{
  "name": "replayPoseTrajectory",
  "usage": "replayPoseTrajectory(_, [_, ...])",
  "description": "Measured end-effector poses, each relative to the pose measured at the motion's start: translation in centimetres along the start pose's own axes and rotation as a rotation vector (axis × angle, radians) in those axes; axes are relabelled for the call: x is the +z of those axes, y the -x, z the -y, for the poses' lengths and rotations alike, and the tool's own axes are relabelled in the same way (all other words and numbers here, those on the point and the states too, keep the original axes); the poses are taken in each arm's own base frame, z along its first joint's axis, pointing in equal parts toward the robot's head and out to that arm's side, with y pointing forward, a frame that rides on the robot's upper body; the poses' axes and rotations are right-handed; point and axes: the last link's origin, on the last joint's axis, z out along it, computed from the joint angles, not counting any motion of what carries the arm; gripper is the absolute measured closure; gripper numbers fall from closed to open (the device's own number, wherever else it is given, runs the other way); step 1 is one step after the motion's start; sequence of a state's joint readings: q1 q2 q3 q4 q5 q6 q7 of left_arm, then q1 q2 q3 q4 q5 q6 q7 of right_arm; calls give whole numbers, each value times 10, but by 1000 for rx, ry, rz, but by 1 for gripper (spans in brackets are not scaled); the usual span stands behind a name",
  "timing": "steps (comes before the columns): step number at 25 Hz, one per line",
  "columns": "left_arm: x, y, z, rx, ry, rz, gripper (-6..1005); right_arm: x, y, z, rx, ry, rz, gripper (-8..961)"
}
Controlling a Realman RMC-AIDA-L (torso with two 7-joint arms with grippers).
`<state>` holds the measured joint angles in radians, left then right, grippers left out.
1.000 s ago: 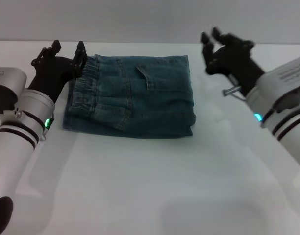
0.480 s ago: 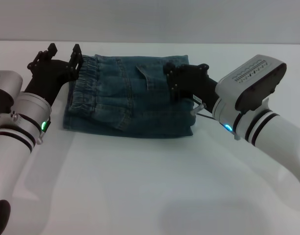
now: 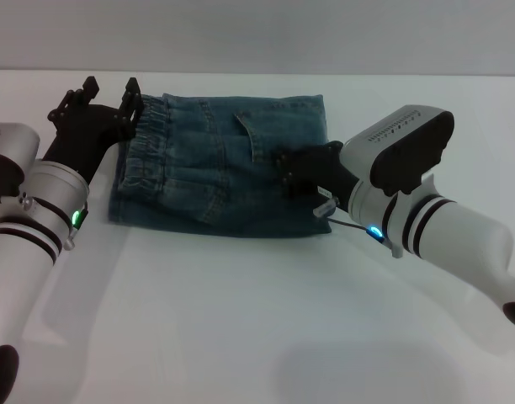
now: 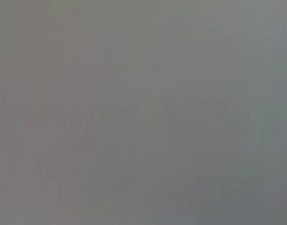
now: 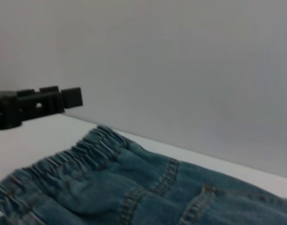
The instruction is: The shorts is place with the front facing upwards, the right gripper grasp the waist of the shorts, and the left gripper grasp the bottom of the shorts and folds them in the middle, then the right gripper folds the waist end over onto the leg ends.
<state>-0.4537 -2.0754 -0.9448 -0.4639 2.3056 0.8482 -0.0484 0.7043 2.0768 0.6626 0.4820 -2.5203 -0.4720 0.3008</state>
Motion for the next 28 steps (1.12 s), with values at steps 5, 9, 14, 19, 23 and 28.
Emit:
replayPoseTrajectory(5, [0, 1, -1, 1, 2, 2, 394, -2, -7, 13, 46, -44, -29, 955])
replayPoseTrajectory(9, [0, 1, 0, 1, 1, 4, 394, -8, -11, 32, 111, -114, -34, 955])
replayPoseTrajectory(14, [1, 0, 0, 5, 4, 2, 394, -16, -19, 52, 162, -194, -46, 954])
replayPoseTrajectory(19, [3, -2, -2, 8, 11, -1, 394, -24, -28, 65, 200, -249, -55, 954])
replayPoseTrajectory(23, [5, -3, -3, 12, 16, -2, 394, -30, -35, 74, 217, -287, -78, 954])
replayPoseTrajectory(28, [7, -3, -6, 14, 26, 3, 395, -35, -37, 68, 207, -274, -44, 954])
